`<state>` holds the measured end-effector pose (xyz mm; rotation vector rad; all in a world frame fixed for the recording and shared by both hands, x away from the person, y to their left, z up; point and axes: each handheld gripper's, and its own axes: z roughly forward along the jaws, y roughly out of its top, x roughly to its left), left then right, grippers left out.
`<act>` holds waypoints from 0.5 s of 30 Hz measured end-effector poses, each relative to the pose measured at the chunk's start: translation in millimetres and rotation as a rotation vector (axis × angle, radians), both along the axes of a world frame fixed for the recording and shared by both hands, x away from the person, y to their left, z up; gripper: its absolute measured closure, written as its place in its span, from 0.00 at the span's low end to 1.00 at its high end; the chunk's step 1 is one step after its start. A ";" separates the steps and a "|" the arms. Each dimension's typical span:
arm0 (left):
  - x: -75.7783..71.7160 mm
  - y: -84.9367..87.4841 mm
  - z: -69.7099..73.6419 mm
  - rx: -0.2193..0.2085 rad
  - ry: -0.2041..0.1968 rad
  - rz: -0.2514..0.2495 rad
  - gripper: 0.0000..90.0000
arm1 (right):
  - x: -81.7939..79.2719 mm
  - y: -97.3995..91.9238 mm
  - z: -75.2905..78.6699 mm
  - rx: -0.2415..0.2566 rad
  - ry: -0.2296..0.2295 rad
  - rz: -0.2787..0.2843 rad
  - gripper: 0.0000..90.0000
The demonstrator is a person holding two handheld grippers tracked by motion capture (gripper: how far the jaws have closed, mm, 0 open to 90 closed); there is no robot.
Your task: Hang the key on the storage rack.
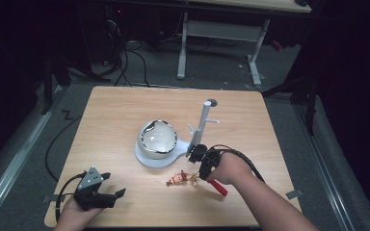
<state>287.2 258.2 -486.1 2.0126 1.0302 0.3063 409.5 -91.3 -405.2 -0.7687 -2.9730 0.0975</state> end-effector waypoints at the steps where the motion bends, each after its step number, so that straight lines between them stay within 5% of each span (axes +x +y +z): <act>1: 0.0 0.0 0.0 0.000 0.000 0.000 0.17 | -0.1 -1.3 6.1 0.004 -0.007 -0.002 0.83; 15: 0.5 -1.0 -0.3 -0.003 -0.002 -0.002 0.17 | 2.7 -13.4 72.3 0.022 -0.078 -0.030 0.83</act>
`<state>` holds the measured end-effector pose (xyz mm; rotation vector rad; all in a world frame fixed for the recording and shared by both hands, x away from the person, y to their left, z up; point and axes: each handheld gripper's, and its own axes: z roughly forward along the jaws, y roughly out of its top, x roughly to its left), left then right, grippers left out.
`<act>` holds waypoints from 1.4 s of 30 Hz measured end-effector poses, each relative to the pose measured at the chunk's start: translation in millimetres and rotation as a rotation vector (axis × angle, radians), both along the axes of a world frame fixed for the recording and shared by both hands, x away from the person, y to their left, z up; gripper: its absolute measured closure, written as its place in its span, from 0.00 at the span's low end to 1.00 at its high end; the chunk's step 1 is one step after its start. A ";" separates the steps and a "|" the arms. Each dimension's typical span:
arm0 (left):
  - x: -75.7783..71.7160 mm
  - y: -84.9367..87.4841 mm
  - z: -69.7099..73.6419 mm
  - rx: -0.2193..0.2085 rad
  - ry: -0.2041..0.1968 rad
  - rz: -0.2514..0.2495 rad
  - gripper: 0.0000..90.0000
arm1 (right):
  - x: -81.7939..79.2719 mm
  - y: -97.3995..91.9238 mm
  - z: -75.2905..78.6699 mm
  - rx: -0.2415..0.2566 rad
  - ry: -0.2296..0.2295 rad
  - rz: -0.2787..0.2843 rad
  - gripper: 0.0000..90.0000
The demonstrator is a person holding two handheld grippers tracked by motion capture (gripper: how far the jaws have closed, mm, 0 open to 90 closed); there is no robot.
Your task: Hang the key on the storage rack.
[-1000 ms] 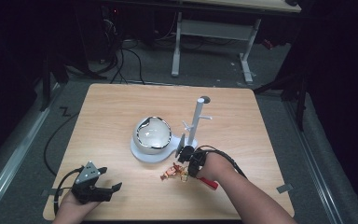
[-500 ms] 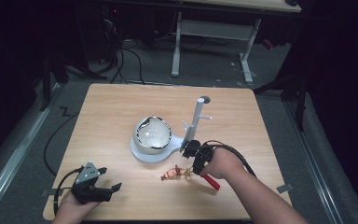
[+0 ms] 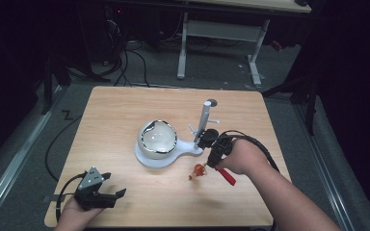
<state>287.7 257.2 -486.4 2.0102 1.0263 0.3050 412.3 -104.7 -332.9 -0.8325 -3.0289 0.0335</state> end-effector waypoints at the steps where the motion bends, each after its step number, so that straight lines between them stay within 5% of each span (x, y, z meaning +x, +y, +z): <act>1: 0.0 -0.1 0.0 0.000 0.000 0.000 0.17 | 0.4 -1.1 3.4 0.004 -0.003 -0.008 0.83; 20: -0.1 -1.5 -0.8 0.006 0.005 -0.003 0.17 | 7.0 -39.0 41.1 0.017 -0.049 -0.087 0.83; 29: 0.0 -2.1 -1.2 0.010 0.008 -0.013 0.18 | 20.9 -62.5 75.7 0.038 -0.108 -0.164 0.83; 42: 0.3 -1.1 -0.9 0.005 0.006 -0.009 0.18 | 39.5 -48.9 109.9 0.036 -0.176 -0.186 0.83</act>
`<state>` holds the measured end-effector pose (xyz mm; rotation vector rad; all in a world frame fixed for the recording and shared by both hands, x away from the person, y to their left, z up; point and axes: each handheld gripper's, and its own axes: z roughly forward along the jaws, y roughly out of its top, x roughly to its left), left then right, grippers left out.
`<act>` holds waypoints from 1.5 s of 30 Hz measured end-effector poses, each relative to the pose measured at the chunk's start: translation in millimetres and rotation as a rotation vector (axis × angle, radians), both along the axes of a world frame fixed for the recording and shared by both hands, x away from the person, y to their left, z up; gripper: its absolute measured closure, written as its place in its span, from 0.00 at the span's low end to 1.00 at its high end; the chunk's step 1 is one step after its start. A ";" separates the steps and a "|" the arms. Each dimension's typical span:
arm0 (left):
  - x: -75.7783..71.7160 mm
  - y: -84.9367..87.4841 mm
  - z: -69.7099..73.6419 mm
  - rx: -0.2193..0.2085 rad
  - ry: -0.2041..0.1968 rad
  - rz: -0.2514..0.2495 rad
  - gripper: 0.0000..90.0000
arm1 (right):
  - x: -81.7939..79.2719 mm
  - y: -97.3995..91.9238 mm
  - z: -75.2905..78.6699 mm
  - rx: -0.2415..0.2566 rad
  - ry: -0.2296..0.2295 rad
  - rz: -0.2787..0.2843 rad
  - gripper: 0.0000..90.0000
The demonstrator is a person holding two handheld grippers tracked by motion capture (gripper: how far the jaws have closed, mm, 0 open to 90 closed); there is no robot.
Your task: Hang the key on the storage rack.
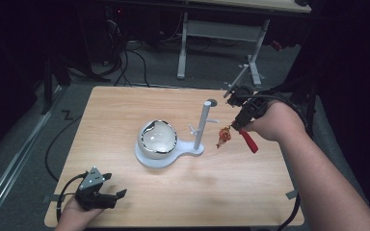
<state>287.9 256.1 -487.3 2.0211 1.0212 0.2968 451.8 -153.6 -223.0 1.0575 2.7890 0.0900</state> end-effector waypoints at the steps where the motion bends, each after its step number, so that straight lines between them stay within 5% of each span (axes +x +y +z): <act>1: -0.1 0.1 0.0 0.000 0.001 -0.001 0.18 | 1.8 2.4 1.8 0.003 -0.008 0.013 0.83; 12: -0.6 0.6 0.2 -0.001 0.000 -0.002 0.18 | 5.7 30.0 -7.4 -0.008 0.014 0.063 0.83; 24: -0.9 1.7 -1.2 -0.005 0.005 0.000 0.18 | 26.6 40.9 -16.7 -0.027 0.032 0.042 0.83; 28: -1.0 1.9 -0.9 -0.005 0.005 0.001 0.18 | 28.9 45.5 -13.9 -0.011 -0.007 0.042 0.71; 45: -1.1 0.7 -0.7 0.001 0.006 -0.004 0.18 | 23.2 27.9 -8.6 0.016 -0.071 -0.010 0.69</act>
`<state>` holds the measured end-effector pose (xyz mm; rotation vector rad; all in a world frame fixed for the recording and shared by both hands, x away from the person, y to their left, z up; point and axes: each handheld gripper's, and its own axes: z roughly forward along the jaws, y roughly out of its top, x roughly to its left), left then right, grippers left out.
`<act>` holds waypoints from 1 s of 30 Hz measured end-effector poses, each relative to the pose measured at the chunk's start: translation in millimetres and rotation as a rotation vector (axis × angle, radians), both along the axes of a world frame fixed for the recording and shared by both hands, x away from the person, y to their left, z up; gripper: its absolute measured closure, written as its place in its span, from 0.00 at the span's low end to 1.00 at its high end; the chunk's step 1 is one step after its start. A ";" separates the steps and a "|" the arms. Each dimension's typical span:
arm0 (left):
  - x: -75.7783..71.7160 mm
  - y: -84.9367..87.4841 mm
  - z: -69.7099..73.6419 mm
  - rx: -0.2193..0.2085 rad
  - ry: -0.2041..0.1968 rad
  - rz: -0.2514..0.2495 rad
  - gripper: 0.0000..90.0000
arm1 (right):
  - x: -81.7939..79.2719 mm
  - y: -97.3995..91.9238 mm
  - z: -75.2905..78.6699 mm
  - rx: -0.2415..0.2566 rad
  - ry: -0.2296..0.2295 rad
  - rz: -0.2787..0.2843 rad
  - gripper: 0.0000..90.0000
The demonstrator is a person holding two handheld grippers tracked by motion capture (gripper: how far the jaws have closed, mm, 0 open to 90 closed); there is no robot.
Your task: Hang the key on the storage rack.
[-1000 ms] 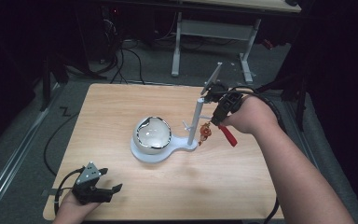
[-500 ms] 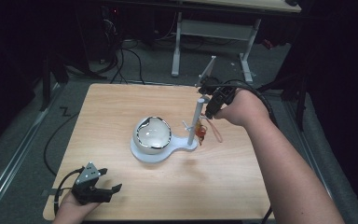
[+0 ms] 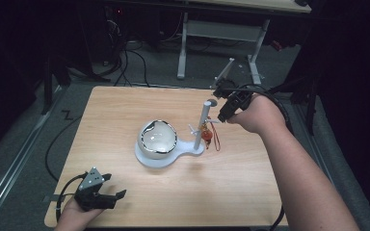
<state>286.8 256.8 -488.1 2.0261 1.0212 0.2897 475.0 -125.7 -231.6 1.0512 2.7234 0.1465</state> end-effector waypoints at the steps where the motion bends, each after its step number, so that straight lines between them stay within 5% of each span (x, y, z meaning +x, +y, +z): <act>1: -0.1 -0.3 -0.1 0.000 0.000 0.001 0.18 | -0.5 -2.5 -0.9 0.007 0.000 -0.012 0.69; 11: -0.1 -0.7 -1.0 0.005 0.003 0.000 0.18 | -6.8 -32.9 -23.8 0.051 -0.017 -0.073 0.63; 25: -0.3 -0.9 -2.0 0.011 0.009 -0.002 0.18 | -46.4 -81.8 -110.6 0.116 -0.055 -0.141 0.58; 30: -0.8 -1.5 -2.5 0.015 0.012 -0.003 0.18 | -75.1 -92.6 -139.8 0.185 -0.145 -0.168 0.55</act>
